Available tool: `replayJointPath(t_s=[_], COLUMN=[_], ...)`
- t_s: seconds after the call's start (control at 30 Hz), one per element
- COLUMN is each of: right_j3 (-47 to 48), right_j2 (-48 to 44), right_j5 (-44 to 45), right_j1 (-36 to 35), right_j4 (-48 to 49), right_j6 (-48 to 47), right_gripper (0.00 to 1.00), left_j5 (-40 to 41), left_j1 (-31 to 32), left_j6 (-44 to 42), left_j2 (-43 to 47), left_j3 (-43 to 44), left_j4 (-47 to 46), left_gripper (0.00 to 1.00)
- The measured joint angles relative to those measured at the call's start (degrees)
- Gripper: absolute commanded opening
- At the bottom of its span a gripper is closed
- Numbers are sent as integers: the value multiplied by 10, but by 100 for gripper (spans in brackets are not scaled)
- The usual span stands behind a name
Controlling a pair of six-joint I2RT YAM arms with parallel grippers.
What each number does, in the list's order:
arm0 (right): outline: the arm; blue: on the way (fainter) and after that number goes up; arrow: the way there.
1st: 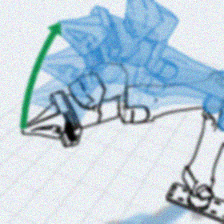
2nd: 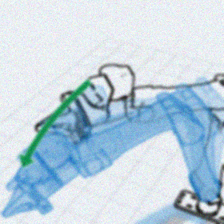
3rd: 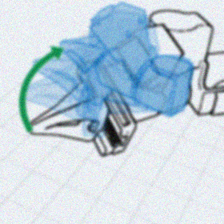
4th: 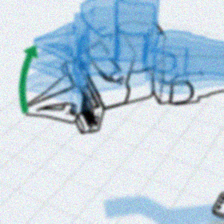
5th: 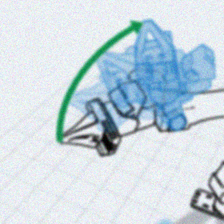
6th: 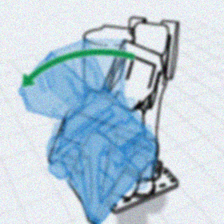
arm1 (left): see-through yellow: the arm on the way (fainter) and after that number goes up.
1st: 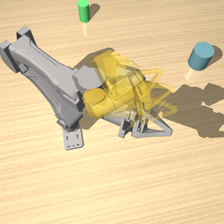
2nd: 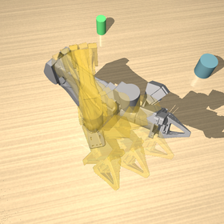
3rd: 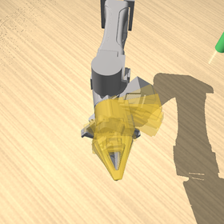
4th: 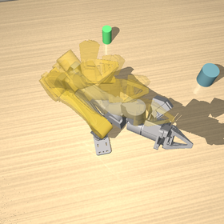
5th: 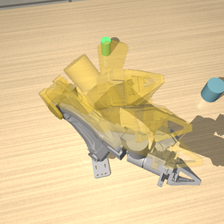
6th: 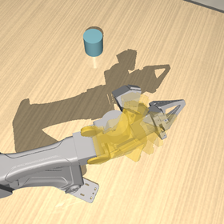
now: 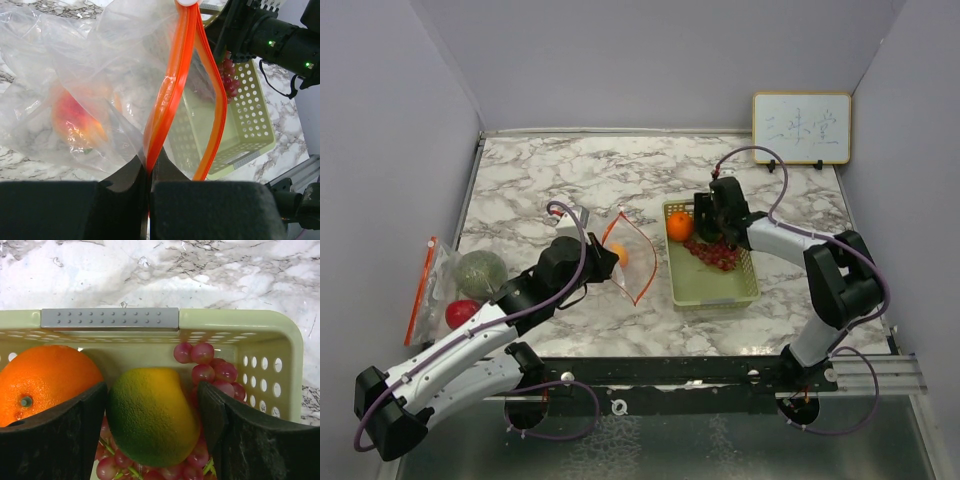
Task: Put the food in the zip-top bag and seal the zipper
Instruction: Pick up the fake fruit from the bin, then place the fake fruit in the zipper food storage bag.
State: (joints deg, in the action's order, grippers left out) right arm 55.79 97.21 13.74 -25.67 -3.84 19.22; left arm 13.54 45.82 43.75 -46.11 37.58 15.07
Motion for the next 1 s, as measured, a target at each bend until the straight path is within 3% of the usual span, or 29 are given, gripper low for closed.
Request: replayJointPath(t_s=[0.1, 0.3, 0.5, 0.7, 0.87, 1.0], right_j3=[0, -12, -29, -38, -40, -41], right_j2=[0, -15, -151, -302, -311, -268], right_j5=[-15, -28, -85, -226, -334, -400], right_j1=[0, 0, -1, -17, -88, -139], right_j4=[5, 6, -17, 17, 78, 136], right_j6=[1, 2, -7, -7, 16, 44], right_gripper=[37, 20, 18, 19, 19, 19], left_j5=[0, 0, 0, 0, -4, -18], left_j1=[0, 0, 0, 0, 0, 0], left_j6=[0, 0, 0, 0, 3, 6], left_j2=[1, -2, -14, -24, -40, -52], left_j3=[0, 0, 0, 0, 0, 5], left_j4=[0, 0, -1, -7, -15, -17], left_gripper=[0, 0, 0, 0, 0, 0])
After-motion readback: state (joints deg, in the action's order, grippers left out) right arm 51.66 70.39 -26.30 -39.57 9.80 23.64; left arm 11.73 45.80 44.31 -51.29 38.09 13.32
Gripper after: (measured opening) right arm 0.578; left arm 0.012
